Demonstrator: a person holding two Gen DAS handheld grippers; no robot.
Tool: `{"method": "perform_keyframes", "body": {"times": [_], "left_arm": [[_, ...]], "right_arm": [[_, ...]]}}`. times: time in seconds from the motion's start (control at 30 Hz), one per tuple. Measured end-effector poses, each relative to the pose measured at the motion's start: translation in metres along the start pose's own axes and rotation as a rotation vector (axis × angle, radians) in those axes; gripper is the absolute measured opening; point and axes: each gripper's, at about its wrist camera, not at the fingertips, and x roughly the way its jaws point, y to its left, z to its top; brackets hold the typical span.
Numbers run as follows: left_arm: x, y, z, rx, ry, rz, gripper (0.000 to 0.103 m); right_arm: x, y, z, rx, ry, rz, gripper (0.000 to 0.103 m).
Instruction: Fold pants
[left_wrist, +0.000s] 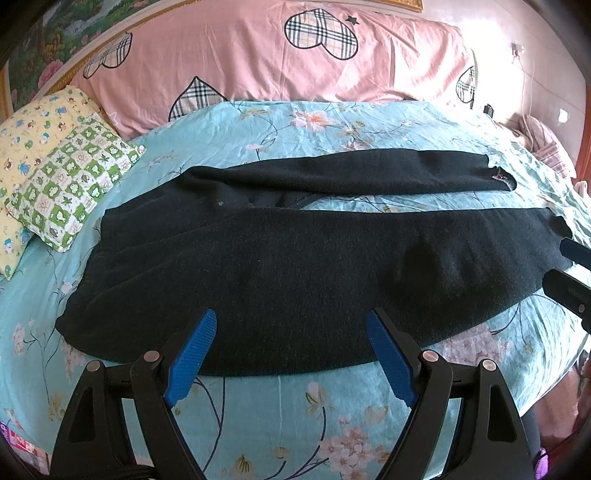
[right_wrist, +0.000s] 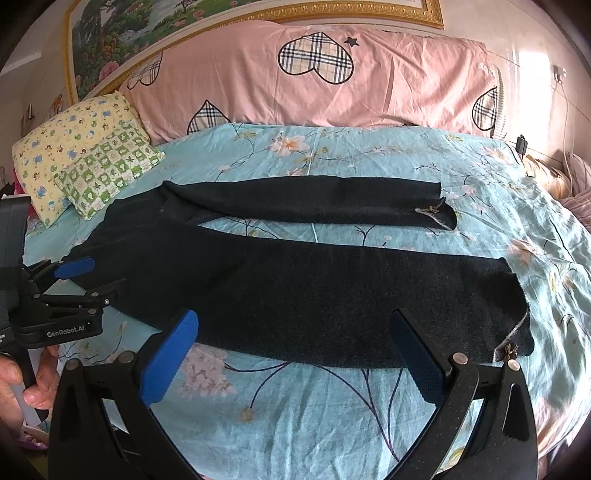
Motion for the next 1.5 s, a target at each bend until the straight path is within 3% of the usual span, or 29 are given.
{"method": "perform_keyframes", "body": {"times": [0.5, 0.73, 0.8, 0.83, 0.9, 1.03, 1.3, 1.5], "left_arm": [[0.008, 0.002, 0.006, 0.011, 0.006, -0.006, 0.084], [0.017, 0.004, 0.025, 0.043, -0.004, 0.000, 0.084], [0.020, 0.005, 0.034, 0.053, -0.007, -0.001, 0.084], [0.022, 0.004, 0.037, 0.057, -0.009, -0.001, 0.084], [0.026, 0.004, 0.046, 0.070, -0.015, -0.001, 0.084], [0.035, -0.003, 0.061, 0.110, -0.020, -0.008, 0.084], [0.066, -0.029, 0.098, 0.256, -0.034, -0.074, 0.084], [0.100, -0.055, 0.124, 0.409, -0.020, -0.159, 0.084]], "right_arm": [[0.006, -0.003, 0.001, 0.005, 0.029, -0.014, 0.103], [0.014, -0.023, 0.013, 0.123, 0.066, 0.027, 0.103], [0.017, -0.029, 0.017, 0.146, 0.060, 0.031, 0.103], [0.015, -0.033, 0.018, 0.164, -0.020, 0.061, 0.103], [0.018, -0.039, 0.024, 0.176, -0.038, 0.066, 0.103], [0.025, -0.045, 0.030, 0.152, -0.026, 0.025, 0.103], [0.050, -0.083, 0.045, 0.268, 0.028, -0.004, 0.103], [0.073, -0.112, 0.058, 0.381, 0.068, 0.003, 0.092]]}}
